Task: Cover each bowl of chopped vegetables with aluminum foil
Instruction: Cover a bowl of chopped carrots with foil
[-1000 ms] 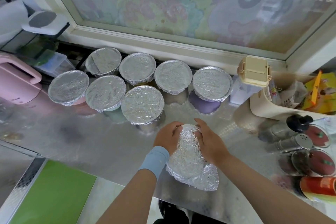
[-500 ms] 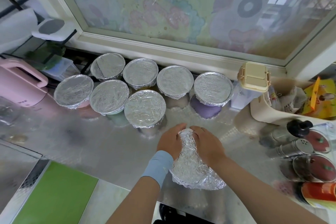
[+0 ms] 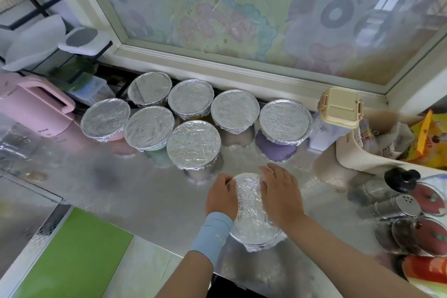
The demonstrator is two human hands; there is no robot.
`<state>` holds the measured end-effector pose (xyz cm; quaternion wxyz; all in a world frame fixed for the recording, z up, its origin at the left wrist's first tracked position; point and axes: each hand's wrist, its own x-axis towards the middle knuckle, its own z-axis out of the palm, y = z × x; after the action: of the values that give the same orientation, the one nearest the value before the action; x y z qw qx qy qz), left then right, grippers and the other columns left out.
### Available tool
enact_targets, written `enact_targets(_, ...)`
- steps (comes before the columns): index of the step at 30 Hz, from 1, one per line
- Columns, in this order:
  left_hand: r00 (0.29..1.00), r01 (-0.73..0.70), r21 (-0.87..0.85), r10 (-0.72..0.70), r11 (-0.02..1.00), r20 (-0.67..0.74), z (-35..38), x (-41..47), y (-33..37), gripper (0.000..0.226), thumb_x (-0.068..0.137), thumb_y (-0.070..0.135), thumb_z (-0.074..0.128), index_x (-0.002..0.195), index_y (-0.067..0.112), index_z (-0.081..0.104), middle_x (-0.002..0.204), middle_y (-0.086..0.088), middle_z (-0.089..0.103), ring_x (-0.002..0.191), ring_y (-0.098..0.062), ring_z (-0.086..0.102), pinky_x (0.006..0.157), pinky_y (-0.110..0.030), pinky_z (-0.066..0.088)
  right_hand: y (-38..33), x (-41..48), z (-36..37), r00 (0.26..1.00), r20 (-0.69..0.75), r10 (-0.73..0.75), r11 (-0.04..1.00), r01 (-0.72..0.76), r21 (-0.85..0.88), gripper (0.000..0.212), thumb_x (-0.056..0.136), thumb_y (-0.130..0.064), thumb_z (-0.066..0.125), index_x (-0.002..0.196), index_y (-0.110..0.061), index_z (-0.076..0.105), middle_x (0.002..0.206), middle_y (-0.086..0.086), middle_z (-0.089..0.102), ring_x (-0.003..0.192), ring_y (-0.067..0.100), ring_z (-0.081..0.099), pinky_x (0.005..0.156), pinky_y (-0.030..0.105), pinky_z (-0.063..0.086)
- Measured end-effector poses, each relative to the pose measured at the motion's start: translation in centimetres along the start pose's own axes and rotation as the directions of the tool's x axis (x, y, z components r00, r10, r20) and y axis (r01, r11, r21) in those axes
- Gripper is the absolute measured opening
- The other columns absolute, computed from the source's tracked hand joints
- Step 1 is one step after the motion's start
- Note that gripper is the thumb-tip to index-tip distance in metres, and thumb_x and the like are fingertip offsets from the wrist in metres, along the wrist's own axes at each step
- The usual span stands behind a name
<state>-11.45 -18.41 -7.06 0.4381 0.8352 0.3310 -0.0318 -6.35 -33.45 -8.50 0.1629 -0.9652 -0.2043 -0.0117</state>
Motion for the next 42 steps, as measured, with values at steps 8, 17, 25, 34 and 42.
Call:
enact_targets(8, 0.91, -0.374, 0.103, 0.343, 0.922, 0.231, -0.6, 1.6, 0.4, 0.071, 0.081, -0.013, 0.037, 0.133, 0.03, 0.057, 0.141, 0.013, 0.051, 0.131, -0.004, 0.043, 0.109, -0.012, 0.024, -1.2, -2.6, 0.9, 0.955, 0.078, 0.285, 0.916, -0.295, 0.271, 0.043, 0.096, -0.02, 0.048, 0.14, -0.02, 0.046, 0.141, 0.0, 0.048, 0.123, 0.025, 0.05, 0.099, 0.044, 0.044)
enact_targets(17, 0.964, -0.26, 0.04, 0.258, 0.965, 0.061, 1.0, 0.6, -0.9, 0.029, 0.102, 0.024, 0.043, 0.124, 0.026, 0.061, 0.121, 0.008, 0.063, 0.11, -0.012, 0.056, 0.096, -0.023, 0.04, 0.4, -0.8, 0.3, 0.949, 0.189, 0.252, 0.839, -0.311, 0.447, 0.032, 0.102, -0.028, 0.041, 0.131, -0.034, 0.054, 0.13, -0.015, 0.059, 0.113, 0.012, 0.059, 0.095, 0.028, 0.043)
enact_targets(25, 0.829, -0.555, 0.225, 0.511, 0.801, 0.228, 1.7, 1.8, 0.6, 0.035, 0.101, 0.023, 0.045, 0.133, 0.028, 0.058, 0.139, 0.01, 0.054, 0.131, -0.011, 0.044, 0.112, -0.033, 0.034, 1.1, -2.5, -0.5, 0.937, 0.017, 0.35, 0.833, -0.319, 0.452, 0.034, 0.098, -0.017, 0.048, 0.131, -0.018, 0.055, 0.134, -0.002, 0.055, 0.126, 0.019, 0.048, 0.108, 0.035, 0.037)
enact_targets(34, 0.931, -0.364, 0.269, 0.342, 0.891, 0.127, 2.3, 1.1, 1.2, 0.028, 0.101, 0.023, 0.042, 0.117, 0.032, 0.062, 0.116, 0.011, 0.062, 0.105, -0.012, 0.058, 0.089, -0.027, 0.044, 0.2, -2.2, -0.2, 0.875, 0.269, 0.403, 0.589, -0.473, 0.656, 0.025, 0.101, -0.026, 0.045, 0.115, -0.033, 0.065, 0.104, -0.019, 0.068, 0.099, 0.005, 0.062, 0.09, 0.028, 0.046)
enact_targets(42, 0.932, -0.362, 0.271, 0.336, 0.892, 0.138, 1.3, 0.8, 1.1, 0.031, 0.101, 0.026, 0.041, 0.127, 0.023, 0.059, 0.135, 0.008, 0.054, 0.121, -0.013, 0.051, 0.099, -0.025, 0.038, 1.6, -0.1, -0.7, 0.943, 0.316, 0.105, 0.802, -0.269, 0.534, 0.027, 0.101, -0.02, 0.047, 0.12, -0.024, 0.065, 0.116, -0.011, 0.067, 0.109, 0.01, 0.06, 0.095, 0.021, 0.041)
